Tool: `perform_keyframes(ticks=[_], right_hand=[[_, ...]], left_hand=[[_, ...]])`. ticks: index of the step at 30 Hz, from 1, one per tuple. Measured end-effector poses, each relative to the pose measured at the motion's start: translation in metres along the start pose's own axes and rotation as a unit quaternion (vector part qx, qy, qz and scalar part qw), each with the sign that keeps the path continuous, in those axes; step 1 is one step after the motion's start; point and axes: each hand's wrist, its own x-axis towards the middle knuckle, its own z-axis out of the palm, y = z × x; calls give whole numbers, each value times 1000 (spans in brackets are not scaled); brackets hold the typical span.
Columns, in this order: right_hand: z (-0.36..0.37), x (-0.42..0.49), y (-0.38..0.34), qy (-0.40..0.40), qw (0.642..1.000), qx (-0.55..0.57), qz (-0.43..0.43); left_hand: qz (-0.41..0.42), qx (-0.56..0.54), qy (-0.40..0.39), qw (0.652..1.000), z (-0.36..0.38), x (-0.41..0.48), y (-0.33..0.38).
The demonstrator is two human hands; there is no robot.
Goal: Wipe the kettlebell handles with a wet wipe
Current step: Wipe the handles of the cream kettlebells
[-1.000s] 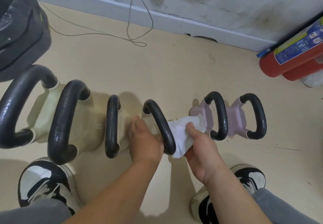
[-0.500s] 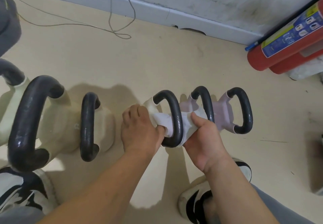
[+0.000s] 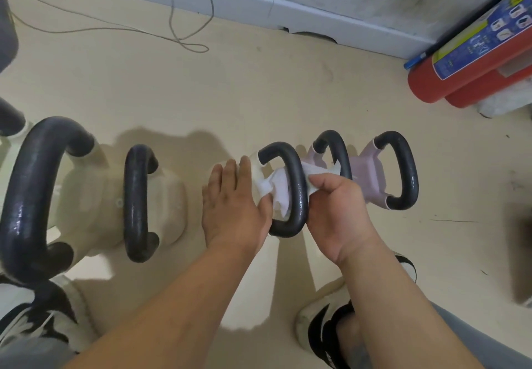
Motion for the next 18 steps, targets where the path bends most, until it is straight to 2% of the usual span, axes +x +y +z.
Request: perform_keyframes(ticks=[3, 5, 7, 11, 14, 18], right_hand=[[22, -22, 16, 10, 984, -163, -73], [35, -26, 34, 33, 952, -269, -140], [40, -27, 49, 23, 911, -370, -180], [36, -5, 25, 42, 934, -308, -174], [44, 11, -2, 33, 925, -351, -143], [53, -5, 6, 22, 886, -419, -196]], left_hand=[[-1, 22, -41, 999, -4, 2, -2], [6, 36, -71, 997, -8, 2, -3], [13, 38, -91, 995, -12, 2, -4], [8, 8, -85, 996, -12, -1, -7], [10, 19, -73, 997, -10, 0, -11], [12, 18, -90, 996, -12, 1, -13]])
